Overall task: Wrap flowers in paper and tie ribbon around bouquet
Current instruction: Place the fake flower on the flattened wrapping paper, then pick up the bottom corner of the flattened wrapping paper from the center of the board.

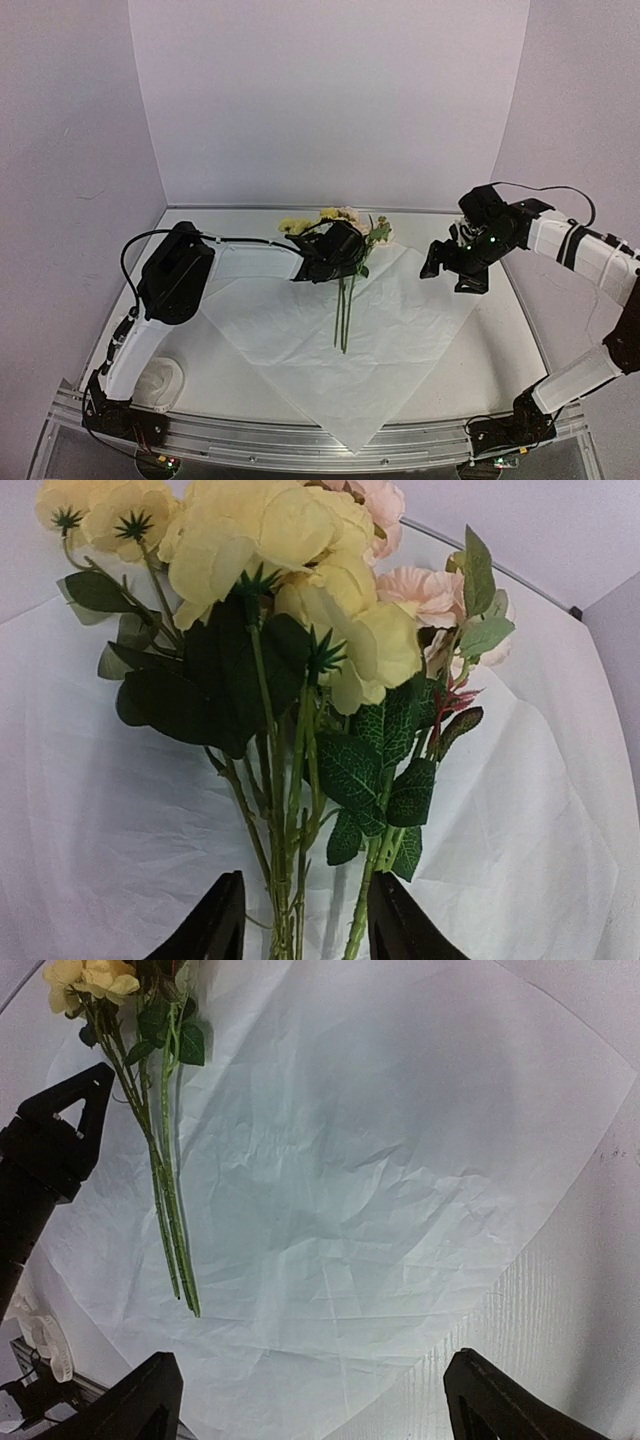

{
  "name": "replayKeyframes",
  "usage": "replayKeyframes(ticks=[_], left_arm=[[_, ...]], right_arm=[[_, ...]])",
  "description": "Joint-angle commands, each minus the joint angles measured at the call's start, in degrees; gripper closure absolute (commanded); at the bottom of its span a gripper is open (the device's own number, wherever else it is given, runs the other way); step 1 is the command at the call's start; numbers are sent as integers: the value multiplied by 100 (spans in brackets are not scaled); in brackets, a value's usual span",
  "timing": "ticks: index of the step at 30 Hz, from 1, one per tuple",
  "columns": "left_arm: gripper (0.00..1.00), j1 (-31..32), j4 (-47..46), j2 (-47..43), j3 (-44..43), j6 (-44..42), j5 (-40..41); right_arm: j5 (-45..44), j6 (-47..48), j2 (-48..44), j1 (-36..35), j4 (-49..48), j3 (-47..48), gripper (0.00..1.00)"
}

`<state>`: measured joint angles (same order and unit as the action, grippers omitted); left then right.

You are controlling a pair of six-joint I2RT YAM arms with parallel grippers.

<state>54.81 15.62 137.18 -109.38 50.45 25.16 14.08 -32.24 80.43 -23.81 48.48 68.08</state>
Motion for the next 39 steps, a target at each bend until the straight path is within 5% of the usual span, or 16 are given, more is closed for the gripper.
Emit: replayKeyframes(ticks=[1, 9, 24, 33, 39], left_arm=[[51, 12, -376, -489, 368, 68, -117], [37, 7, -525, -1583, 1300, -85, -293], [32, -486, -676, -4844, 4724, -134, -1200], [32, -611, -739, -5573, 5473, -145, -1337], [33, -620, -725, -5837, 5714, -70, -1238]], right_arm=[[11, 310, -326, -44, 192, -156, 6], [-407, 1276, -737, -859, 125, -580, 7], [-1323, 4050, -2013, -4186, -1828, -2953, 9], [-3046, 5568, -1283, -6258, -2677, -3303, 9], [-3602, 5588, -467, -6975, -3070, -2936, 11]])
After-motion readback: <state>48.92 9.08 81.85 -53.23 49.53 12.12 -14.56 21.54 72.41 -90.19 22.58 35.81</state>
